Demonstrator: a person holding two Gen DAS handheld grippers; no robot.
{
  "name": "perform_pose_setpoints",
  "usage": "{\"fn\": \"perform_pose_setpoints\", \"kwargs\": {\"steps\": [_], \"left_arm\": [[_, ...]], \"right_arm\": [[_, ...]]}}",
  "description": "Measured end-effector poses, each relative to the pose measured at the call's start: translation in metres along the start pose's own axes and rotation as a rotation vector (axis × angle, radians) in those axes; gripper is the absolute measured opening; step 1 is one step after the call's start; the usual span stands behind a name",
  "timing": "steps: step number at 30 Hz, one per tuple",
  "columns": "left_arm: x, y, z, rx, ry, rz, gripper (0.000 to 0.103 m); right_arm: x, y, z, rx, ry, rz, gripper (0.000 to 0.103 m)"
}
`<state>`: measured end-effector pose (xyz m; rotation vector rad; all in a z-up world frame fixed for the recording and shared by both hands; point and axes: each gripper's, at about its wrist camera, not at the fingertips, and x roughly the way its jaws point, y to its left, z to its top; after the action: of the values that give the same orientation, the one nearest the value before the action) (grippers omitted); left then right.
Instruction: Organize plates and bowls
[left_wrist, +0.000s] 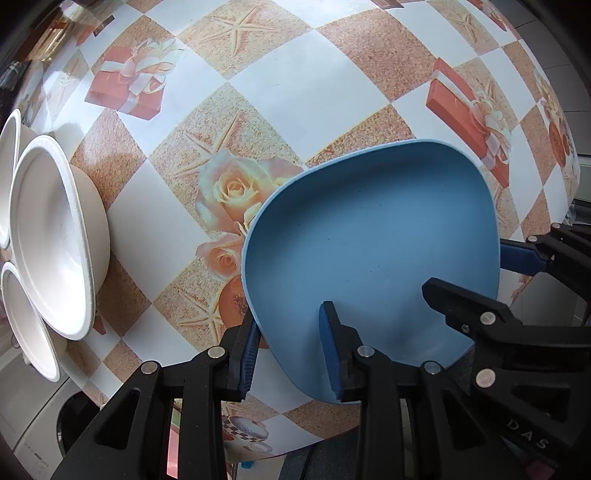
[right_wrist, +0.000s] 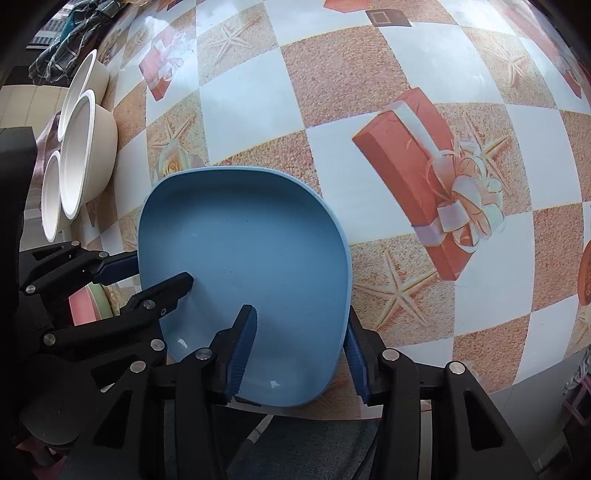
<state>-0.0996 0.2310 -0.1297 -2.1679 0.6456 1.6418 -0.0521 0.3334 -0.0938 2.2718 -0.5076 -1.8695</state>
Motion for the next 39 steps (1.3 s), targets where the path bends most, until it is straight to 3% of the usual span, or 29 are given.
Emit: {"fn": "perform_pose_setpoints", "kwargs": {"steps": [17, 25, 36, 39], "left_arm": [[-0.001, 0.001, 0.000, -0.009, 0.002, -0.002, 0.035], [0.000, 0.017, -0.012, -0.066, -0.036, -0.041, 0.043], [0.003, 0.035, -0.039, -0.109, -0.110, -0.053, 0.043], [0.003, 0.033, -0.047, -0.108, -0.121, -0.045, 0.044]], "right_arm": [[-0.001, -0.001, 0.000, -0.011, -0.002, 0.007, 0.050], [-0.004, -0.003, -0.001, -0.015, -0.003, 0.016, 0.056], [-0.001, 0.009, 0.002, -0.054, 0.014, 0.001, 0.063], [-0.002, 0.010, 0.001, -0.038, 0.009, -0.042, 0.063]]}}
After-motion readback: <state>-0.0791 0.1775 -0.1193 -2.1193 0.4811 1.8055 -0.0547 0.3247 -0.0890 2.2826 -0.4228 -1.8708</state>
